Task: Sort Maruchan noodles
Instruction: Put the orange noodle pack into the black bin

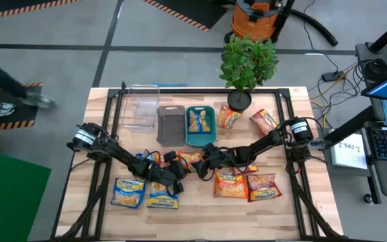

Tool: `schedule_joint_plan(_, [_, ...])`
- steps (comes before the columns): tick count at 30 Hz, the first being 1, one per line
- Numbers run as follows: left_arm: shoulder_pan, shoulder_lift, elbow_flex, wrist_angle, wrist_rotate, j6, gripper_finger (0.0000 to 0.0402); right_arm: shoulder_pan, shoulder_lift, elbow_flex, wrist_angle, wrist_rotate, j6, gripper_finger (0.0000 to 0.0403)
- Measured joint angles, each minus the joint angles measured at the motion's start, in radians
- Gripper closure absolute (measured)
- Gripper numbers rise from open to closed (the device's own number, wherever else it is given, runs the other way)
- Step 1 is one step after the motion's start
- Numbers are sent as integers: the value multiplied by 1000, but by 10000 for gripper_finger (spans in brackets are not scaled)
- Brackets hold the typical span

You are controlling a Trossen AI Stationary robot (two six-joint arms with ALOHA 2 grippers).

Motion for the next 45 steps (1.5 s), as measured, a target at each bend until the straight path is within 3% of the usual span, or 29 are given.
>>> schedule_joint_plan(11, [-23,-61,-1,-10,-1,46,402,7,-48,0,-9,-23,-130,381])
schedule_joint_plan(18, [-46,-219,-1,-103,7,127,402,46,-89,0,-6,-9,-314,383])
schedule_joint_plan(24, [-38,-367,-2,-118,6,245,395,94,-93,1,-6,86,-470,383])
schedule_joint_plan(30, [9,-413,-2,-118,16,262,331,113,-93,17,-7,100,-556,383])
schedule_joint_plan(40, [40,-290,-3,-72,18,251,180,125,-94,41,-35,94,-621,383])
schedule_joint_plan(45, [41,-265,-2,-66,74,250,145,127,-94,40,-43,84,-623,383])
